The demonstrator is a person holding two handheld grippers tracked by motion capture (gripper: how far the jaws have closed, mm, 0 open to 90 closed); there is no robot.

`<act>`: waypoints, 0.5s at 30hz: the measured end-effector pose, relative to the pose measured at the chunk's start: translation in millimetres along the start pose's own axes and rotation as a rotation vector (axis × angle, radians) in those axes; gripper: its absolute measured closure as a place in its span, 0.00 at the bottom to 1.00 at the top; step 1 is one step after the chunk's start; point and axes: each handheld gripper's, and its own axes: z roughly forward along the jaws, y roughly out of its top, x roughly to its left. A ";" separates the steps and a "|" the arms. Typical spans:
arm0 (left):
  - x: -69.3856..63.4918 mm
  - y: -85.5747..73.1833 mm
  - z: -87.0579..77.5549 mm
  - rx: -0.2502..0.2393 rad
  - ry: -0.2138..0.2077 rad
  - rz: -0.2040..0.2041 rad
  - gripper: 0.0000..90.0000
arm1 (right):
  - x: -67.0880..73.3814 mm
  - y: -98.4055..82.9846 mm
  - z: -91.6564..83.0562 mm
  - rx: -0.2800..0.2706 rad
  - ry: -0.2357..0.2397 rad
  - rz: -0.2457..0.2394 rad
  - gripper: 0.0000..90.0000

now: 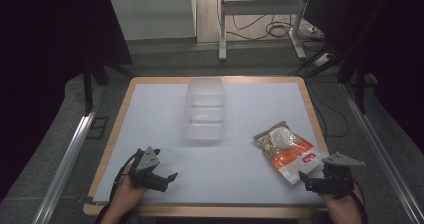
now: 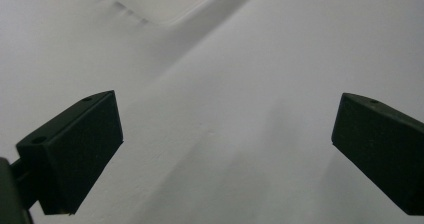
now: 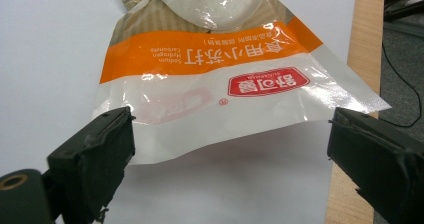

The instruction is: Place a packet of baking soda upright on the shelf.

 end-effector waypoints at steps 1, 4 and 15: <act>-0.1 -0.1 0.1 0.000 0.001 0.001 0.00 | 0.3 -0.2 0.2 -0.002 -0.002 -0.002 0.05; -0.9 -0.1 -0.5 0.003 0.001 0.005 0.00 | 0.7 -0.3 -0.1 -0.005 -0.008 -0.012 0.04; -0.7 -0.5 0.6 0.010 -0.002 0.006 0.00 | -5.7 -2.4 3.4 0.013 -0.009 0.002 0.03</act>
